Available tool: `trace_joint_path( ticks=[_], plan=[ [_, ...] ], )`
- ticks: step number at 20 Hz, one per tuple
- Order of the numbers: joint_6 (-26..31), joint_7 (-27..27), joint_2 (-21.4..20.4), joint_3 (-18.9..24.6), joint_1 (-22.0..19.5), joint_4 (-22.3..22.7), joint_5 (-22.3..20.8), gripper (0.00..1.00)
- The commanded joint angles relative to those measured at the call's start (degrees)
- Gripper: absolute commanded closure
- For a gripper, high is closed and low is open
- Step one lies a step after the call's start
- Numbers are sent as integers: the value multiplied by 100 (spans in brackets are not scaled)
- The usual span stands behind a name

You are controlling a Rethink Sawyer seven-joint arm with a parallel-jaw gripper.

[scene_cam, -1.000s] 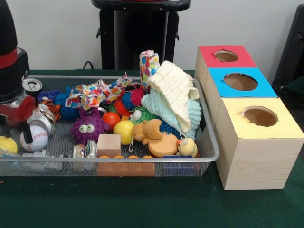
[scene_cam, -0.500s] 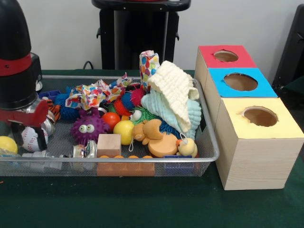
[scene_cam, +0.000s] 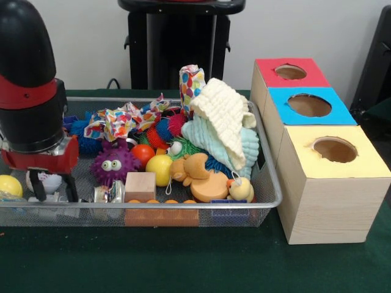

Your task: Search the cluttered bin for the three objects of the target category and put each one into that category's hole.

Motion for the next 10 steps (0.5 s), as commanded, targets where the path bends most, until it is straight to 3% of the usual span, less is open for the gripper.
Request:
trace_joint_path(
  ticks=[1,6,10],
  plan=[
    [613,-2303,298,492,-225,-324,-364,0],
    [485,-1578,104,102,-187,-247,-356,0],
    [321,-1510,113,70,-343,-123,-355,0]
  ],
)
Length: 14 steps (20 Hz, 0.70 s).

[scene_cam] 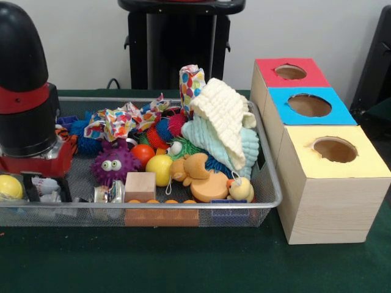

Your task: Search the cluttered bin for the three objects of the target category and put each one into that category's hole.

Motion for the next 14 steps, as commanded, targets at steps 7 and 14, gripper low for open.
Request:
trace_joint_path(
  ticks=[7,14],
  plan=[
    [762,-2072,-12,227,-340,-443,-417,0],
    [322,-2044,-346,340,-427,-270,-523,0]
  ],
)
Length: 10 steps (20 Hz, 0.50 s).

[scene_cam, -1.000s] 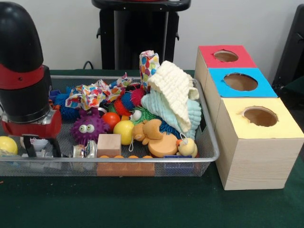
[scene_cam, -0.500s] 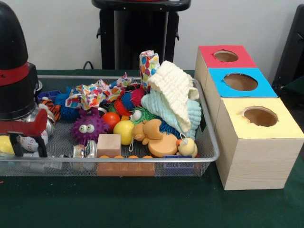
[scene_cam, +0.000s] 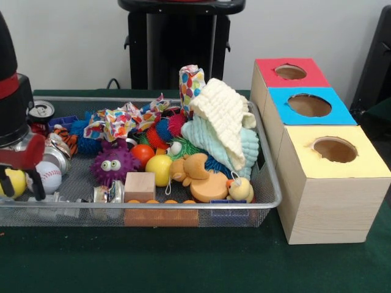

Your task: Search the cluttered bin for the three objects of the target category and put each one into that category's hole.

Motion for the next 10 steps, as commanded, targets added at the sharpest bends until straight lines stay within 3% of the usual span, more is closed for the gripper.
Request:
trace_joint_path(
  ticks=[1,4,10],
  plan=[
    [32,-2012,-197,355,-173,-202,-482,0],
    [-100,-1952,-30,410,-212,-236,-527,0],
    [-275,-1708,-255,409,-244,-28,-667,0]
  ],
)
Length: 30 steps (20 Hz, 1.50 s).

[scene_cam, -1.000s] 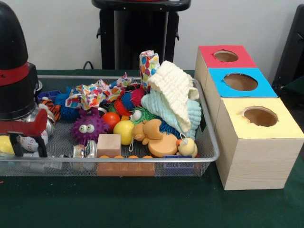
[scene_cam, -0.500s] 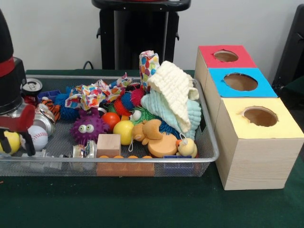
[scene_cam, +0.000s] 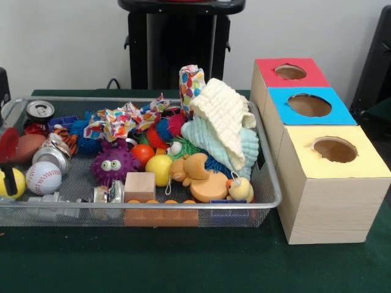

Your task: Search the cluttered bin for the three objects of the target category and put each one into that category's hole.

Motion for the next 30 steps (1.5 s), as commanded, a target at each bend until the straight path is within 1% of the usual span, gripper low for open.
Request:
trace_joint_path(
  ticks=[1,7,12,18,20,25,28,30],
  plan=[
    [-319,-1648,-141,361,-32,42,-426,0],
    [-721,-1173,50,289,-36,137,-516,0],
    [-569,-1095,185,207,21,47,-543,0],
    [-560,-967,270,162,18,95,-521,0],
    [-568,-914,258,137,3,184,-506,0],
    [-275,-845,173,59,59,326,-424,0],
    [-141,-756,-7,-16,104,528,-391,0],
    [-67,-730,-50,-47,127,587,-380,0]
  ],
)
